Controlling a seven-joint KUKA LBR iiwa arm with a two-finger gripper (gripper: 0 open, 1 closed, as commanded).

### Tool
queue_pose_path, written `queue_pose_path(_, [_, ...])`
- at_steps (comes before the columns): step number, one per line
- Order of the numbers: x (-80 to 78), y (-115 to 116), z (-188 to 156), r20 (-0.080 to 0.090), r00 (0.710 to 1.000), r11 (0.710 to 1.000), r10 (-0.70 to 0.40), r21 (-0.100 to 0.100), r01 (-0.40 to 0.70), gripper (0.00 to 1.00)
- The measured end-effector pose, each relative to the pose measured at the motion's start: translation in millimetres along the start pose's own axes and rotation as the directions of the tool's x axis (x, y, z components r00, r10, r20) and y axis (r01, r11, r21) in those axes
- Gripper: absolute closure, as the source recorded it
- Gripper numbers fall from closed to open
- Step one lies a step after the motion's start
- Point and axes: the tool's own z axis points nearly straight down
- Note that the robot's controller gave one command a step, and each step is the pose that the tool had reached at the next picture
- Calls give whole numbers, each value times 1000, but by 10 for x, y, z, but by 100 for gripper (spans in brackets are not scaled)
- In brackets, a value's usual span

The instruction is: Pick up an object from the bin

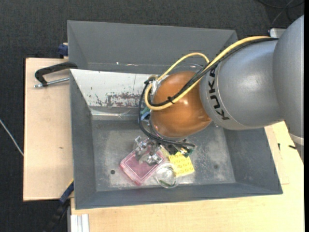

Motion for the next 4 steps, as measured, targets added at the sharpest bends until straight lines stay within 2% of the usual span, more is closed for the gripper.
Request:
queue_pose_path(1, [-1,0,0,0,1000,1000,0,0,0,100])
queue_pose_path(2, [35,-288,-1223,-35,997,997,-69,-19,68,100])
queue_pose_path(3, [36,-286,-1222,-36,997,997,-70,-20,69,0])
queue_pose_path(4, [36,-286,-1222,-36,997,997,-70,-20,69,0])
